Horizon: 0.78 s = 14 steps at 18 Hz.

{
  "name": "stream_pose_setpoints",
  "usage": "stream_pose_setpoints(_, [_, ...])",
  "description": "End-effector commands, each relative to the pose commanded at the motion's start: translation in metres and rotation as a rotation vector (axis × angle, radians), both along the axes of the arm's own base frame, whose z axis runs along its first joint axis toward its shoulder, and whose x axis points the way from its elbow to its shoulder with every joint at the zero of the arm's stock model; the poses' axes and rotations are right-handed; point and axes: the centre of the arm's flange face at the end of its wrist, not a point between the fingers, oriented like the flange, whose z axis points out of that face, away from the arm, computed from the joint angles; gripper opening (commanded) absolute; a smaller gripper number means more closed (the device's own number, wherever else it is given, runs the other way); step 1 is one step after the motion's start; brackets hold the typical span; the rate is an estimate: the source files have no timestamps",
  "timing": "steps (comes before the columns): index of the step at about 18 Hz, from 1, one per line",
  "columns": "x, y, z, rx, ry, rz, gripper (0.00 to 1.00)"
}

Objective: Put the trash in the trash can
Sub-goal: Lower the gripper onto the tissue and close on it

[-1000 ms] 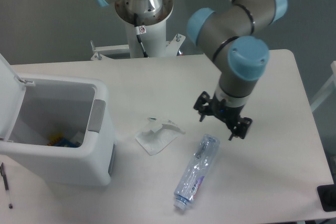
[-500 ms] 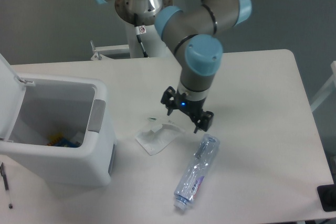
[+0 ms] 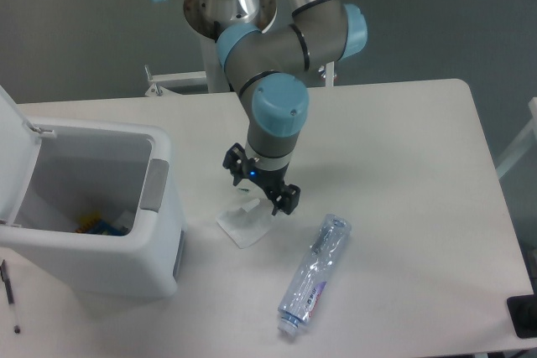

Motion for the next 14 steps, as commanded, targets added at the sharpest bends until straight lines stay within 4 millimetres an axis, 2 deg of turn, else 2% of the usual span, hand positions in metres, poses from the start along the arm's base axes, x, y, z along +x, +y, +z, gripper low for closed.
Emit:
stream_pose_setpoints(5, [0.014, 0.006, -0.019, -0.011, -0.008, -0.017, 0.90])
stream_pose_setpoints(8, [0.018, 0.012, -0.024, -0.008, 0.001, 0.008, 0.77])
stream_pose_setpoints(9, [0.018, 0.013, -0.024, -0.010, 0.002, 0.013, 0.67])
stream_pose_setpoints(12, [0.017, 0.014, -0.025, -0.012, 0.002, 0.025, 0.26])
stream_pose_setpoints(14, [0.017, 0.014, -0.024, -0.012, 0.004, 0.025, 0.05])
